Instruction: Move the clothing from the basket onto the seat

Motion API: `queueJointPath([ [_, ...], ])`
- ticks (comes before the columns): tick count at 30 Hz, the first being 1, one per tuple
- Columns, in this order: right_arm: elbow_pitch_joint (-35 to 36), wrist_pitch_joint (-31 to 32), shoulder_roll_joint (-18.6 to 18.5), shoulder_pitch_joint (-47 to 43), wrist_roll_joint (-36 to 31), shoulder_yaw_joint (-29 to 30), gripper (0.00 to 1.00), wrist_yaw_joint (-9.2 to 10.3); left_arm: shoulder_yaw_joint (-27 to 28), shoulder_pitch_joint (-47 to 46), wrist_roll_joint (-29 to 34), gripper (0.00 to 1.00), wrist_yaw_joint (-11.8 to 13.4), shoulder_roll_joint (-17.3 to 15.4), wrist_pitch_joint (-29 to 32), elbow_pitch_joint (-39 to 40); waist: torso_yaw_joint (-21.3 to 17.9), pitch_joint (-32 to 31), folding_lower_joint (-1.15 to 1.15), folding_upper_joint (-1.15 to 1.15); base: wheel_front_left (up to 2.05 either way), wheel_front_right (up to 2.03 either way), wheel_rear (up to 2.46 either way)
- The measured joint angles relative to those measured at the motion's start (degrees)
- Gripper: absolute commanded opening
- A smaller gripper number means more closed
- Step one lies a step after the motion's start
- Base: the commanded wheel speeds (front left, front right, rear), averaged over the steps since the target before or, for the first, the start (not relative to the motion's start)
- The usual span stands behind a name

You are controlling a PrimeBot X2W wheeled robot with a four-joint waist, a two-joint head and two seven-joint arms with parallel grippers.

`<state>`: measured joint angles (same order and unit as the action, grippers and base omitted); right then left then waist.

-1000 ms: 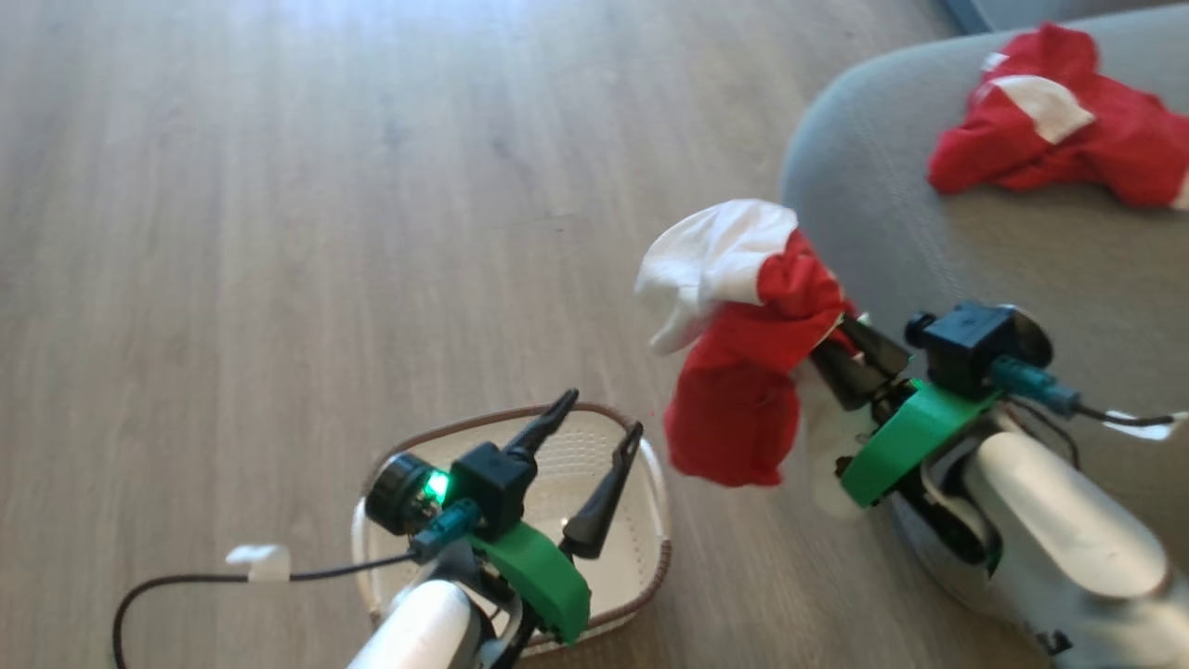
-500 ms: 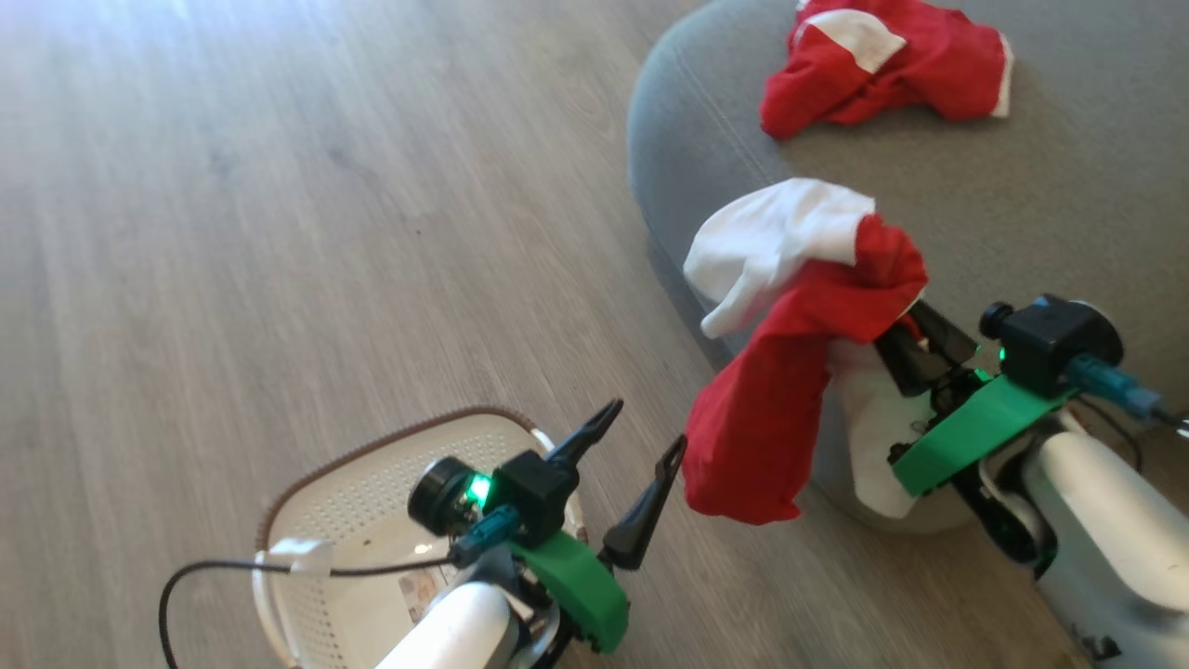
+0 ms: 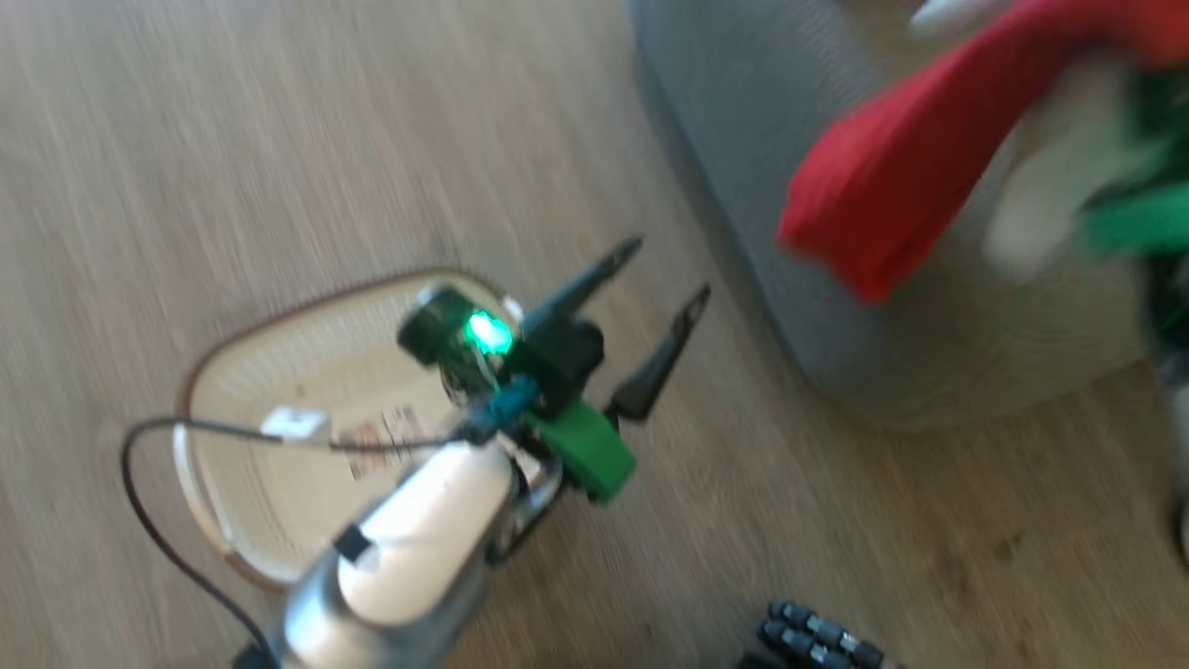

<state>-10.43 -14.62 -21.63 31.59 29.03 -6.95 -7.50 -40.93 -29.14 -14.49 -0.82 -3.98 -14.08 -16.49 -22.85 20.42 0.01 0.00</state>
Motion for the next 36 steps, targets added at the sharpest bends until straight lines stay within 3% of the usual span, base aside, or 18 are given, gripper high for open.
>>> queueJointPath([
  [5,-3.01,-0.01,-2.14,14.31,-0.15,9.27,0.00,0.00,1.32,-6.29,1.19,1.00,0.00,-1.71,0.55,0.09,1.78,9.16,0.02,0.00,0.00,0.00,0.00],
  [9,-9.40,-0.01,-5.55,26.74,-0.24,14.17,0.00,-0.01,2.97,-7.75,1.55,1.00,0.51,-3.24,0.53,0.07,3.50,15.40,0.02,0.00,0.00,0.00,0.00],
  [10,-15.75,1.08,-9.99,35.83,-1.35,18.14,0.00,-0.01,3.77,-8.05,1.55,1.00,0.58,-3.75,0.45,0.14,5.26,19.07,0.02,0.00,0.00,0.00,0.00],
  [13,-21.96,3.25,-15.39,43.91,-5.13,21.86,0.00,0.00,3.92,-8.70,1.56,1.00,1.02,-3.82,0.30,1.14,7.83,21.61,0.00,0.00,0.00,0.00,0.00],
  [20,-32.79,4.53,-24.36,52.35,-16.61,30.16,0.00,-0.01,5.52,-9.22,1.64,1.00,3.05,-3.82,-0.14,6.41,12.40,28.72,-0.01,0.00,0.00,0.00,0.00],
  [24,-42.84,3.50,-25.02,49.28,-24.54,39.09,0.00,-0.01,6.33,-9.28,1.54,1.00,3.87,-4.21,-0.20,7.69,14.52,32.79,0.00,0.00,0.00,0.00,0.00],
  [28,-49.36,1.55,-19.89,44.35,-29.34,44.80,0.00,-0.01,7.32,-7.54,1.24,1.00,4.60,-5.47,-0.20,7.73,16.42,35.30,0.01,0.00,0.00,0.00,0.00],
  [29,-49.36,1.55,-19.89,44.35,-29.34,44.80,0.10,-0.01,7.32,-7.54,1.24,1.00,4.60,-5.47,-0.20,7.73,16.42,35.30,0.01,0.00,0.00,0.00,0.00],
  [30,-50.36,1.14,-17.81,43.93,-29.94,45.55,0.27,-0.01,7.62,-6.87,1.24,1.00,4.65,-5.80,-0.20,7.90,16.75,35.49,0.00,-0.01,0.00,0.00,0.00],
  [31,-51.07,0.81,-16.11,44.00,-30.40,46.01,0.74,-0.01,7.73,-6.32,1.23,1.00,5.02,-6.16,-0.20,8.01,16.83,35.45,0.01,-0.01,0.00,0.00,0.00],
  [32,-51.41,0.56,-14.92,44.05,-30.88,46.12,1.00,-0.01,7.88,-5.75,0.96,1.00,5.17,-6.38,-0.20,8.11,16.81,35.24,0.00,-0.01,0.00,0.00,0.00],
  [36,-51.44,0.00,-13.47,44.18,-32.26,45.30,1.00,-0.01,9.02,-4.69,0.35,1.00,6.53,-6.92,-0.20,8.91,15.95,33.05,-0.02,0.00,0.00,0.00,0.00],
])
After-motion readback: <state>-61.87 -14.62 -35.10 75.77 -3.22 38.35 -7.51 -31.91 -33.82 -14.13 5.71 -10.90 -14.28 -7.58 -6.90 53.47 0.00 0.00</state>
